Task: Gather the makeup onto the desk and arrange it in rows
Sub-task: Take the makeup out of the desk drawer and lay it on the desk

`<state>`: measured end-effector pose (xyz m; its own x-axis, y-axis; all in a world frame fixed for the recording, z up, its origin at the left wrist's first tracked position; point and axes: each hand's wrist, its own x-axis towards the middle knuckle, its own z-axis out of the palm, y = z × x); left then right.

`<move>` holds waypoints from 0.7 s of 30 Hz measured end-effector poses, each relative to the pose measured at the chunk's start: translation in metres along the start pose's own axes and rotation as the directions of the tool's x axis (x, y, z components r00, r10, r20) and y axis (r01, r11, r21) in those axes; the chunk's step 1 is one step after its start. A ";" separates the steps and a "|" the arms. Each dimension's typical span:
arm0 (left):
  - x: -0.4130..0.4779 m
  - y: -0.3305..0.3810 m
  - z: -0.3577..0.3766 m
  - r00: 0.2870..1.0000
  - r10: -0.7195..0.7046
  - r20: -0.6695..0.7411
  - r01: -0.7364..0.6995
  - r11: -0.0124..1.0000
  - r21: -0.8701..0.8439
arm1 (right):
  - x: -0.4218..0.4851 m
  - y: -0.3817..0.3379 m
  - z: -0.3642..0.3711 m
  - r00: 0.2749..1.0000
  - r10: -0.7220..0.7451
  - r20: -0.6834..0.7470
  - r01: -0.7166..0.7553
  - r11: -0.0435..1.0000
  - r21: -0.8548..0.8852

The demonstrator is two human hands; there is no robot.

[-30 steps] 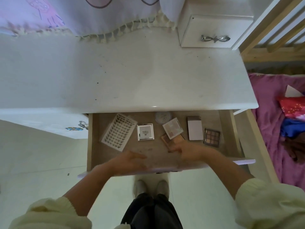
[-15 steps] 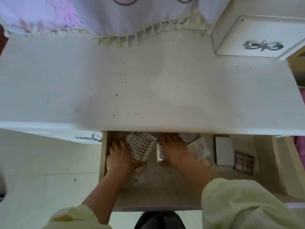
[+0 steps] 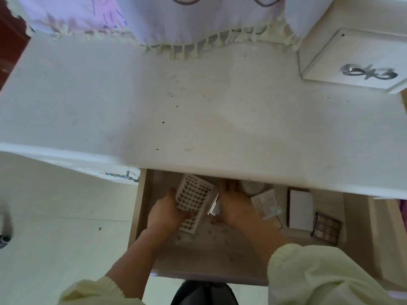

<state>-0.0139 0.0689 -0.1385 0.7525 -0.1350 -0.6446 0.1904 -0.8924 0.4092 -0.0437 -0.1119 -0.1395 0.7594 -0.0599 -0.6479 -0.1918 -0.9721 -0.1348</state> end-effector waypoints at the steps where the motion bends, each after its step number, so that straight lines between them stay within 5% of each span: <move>1: -0.003 -0.002 -0.002 1.000 0.016 0.005 -0.016 1.000 -0.024 | 0.002 -0.001 0.000 0.999 0.026 0.021 -0.026 1.000 0.000; 5: -0.019 -0.007 -0.009 0.999 0.041 -0.004 -0.042 0.994 -0.104 | 0.005 -0.006 0.005 0.993 0.068 0.096 -0.060 0.995 -0.079; 9: -0.035 -0.015 -0.016 0.998 0.038 -0.043 -0.044 0.989 -0.144 | -0.003 -0.008 0.010 0.999 0.028 0.018 -0.028 0.999 -0.043; 15: -0.063 -0.022 -0.046 1.000 0.009 0.025 -0.003 0.968 -0.252 | -0.022 -0.012 -0.009 0.981 -0.150 0.121 0.121 0.968 0.221; 21: -0.093 -0.025 -0.118 0.992 0.028 0.125 0.013 0.949 -0.315 | -0.059 -0.039 -0.092 0.940 -0.328 0.092 0.317 0.941 0.118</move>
<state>-0.0145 0.1547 -0.0122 0.6730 -0.2130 -0.7083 0.3886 -0.7131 0.5836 -0.0243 -0.0915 -0.0268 0.7200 0.2833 -0.6335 -0.0133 -0.9071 -0.4208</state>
